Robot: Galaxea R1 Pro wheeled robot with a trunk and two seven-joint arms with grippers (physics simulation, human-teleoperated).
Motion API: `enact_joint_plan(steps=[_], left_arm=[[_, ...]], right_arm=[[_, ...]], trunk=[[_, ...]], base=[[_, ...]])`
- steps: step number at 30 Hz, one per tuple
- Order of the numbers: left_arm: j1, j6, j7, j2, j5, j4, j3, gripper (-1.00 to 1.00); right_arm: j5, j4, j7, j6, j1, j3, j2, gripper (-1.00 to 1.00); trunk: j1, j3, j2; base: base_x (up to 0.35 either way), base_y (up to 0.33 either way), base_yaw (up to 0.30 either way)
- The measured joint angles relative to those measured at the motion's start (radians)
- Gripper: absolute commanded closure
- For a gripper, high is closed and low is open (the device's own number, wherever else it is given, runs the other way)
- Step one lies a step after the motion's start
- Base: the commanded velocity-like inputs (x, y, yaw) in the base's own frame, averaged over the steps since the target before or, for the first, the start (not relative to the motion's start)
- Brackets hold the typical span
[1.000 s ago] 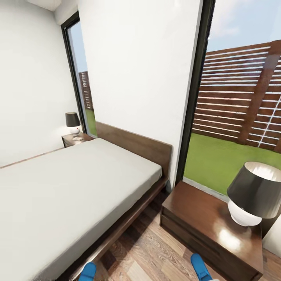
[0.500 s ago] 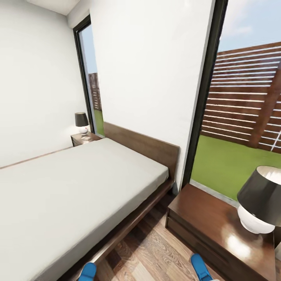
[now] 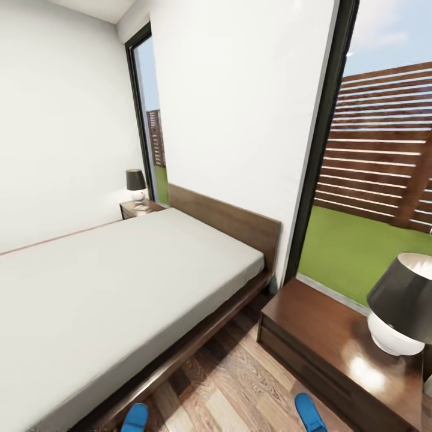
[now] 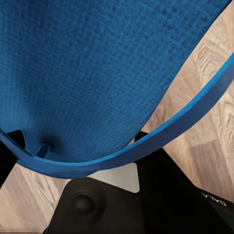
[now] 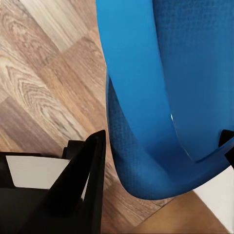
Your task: In the bedroom, move the book from the bed onto either nightstand, and place the two sandals side by side next to the bed.
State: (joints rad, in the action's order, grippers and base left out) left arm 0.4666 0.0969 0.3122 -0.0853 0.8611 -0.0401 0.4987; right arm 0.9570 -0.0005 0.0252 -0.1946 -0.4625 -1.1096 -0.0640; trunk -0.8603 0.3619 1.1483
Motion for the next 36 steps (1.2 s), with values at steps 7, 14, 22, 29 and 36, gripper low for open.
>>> enact_joint_plan(steps=[7,14,22,29,36], left_arm=[[0.000,0.000,0.000,0.000,0.000,0.000,0.000,1.00],[0.000,-0.001,0.000,0.000,0.000,0.000,0.000,1.00],[0.000,-0.001,0.000,0.000,0.000,-0.001,0.000,1.00],[0.000,-0.001,0.000,0.000,0.000,-0.001,0.000,1.00],[0.000,-0.001,0.000,0.000,0.000,-0.001,0.000,1.00]], right_arm=[[0.000,0.000,0.000,-0.010,0.000,0.000,0.000,1.00],[0.000,0.000,0.000,-0.012,0.000,0.000,0.000,1.00],[0.000,0.000,0.000,-0.012,0.001,0.000,0.000,1.00],[0.000,0.000,0.000,-0.012,0.001,0.000,0.000,1.00],[0.000,0.000,0.000,-0.012,0.000,0.000,0.000,1.00]], trunk=[[0.000,0.009,0.000],[0.000,0.019,0.000],[0.000,0.022,0.000],[0.000,0.023,0.000],[0.000,0.025,0.000]], base=[[-0.021,-0.012,0.161],[-0.003,-0.002,0.141],[-0.001,0.000,0.039],[0.000,0.000,0.005],[0.000,0.000,0.054]])
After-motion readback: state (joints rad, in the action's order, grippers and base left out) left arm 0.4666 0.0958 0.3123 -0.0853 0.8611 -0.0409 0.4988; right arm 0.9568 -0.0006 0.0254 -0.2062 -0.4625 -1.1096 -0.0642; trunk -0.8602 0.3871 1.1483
